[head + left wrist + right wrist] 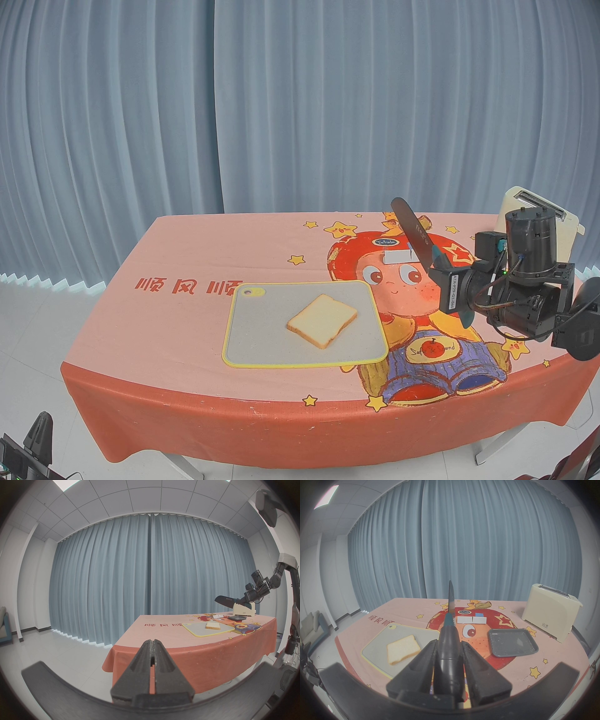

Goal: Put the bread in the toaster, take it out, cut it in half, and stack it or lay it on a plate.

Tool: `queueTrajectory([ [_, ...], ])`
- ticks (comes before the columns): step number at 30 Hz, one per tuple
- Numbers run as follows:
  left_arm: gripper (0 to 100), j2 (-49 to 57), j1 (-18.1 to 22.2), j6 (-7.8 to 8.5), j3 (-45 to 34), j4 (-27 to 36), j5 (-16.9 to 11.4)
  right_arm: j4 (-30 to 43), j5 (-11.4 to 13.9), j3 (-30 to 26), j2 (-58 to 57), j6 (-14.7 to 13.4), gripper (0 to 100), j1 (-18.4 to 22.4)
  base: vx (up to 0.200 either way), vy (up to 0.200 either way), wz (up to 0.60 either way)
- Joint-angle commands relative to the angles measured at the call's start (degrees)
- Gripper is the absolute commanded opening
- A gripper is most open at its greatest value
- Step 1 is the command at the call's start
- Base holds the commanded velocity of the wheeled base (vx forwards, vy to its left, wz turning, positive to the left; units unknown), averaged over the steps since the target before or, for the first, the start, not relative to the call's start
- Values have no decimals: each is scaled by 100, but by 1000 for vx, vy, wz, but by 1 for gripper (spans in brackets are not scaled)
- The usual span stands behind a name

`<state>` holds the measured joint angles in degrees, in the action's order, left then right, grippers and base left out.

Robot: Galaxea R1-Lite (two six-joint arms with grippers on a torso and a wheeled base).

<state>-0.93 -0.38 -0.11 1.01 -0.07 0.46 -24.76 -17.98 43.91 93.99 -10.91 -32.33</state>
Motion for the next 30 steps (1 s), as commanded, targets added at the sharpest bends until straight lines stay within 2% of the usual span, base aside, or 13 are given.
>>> queueTrajectory([
  [1,0,22,3,-7,-101,-1,-2,-3,5,-67,-65,1,0,-1,0,0,0],
  [4,0,22,3,2,-101,-1,6,-3,102,-58,-109,-8,0,-1,0,0,0],
  [10,0,22,3,2,-101,-1,-2,-3,550,-181,-83,-8,0,-81,0,0,0],
  [11,0,22,3,2,-101,-1,6,-3,638,-295,-56,-8,0,-212,0,0,0],
  [14,0,22,3,2,-101,-1,6,-20,638,-480,-47,1,0,-397,0,0,0],
  [25,0,22,3,2,-101,-1,-2,-11,656,-489,-469,80,0,-212,0,0,0],
  [30,0,22,3,2,-101,-1,6,-11,647,-497,-487,98,0,-283,0,0,0],
])
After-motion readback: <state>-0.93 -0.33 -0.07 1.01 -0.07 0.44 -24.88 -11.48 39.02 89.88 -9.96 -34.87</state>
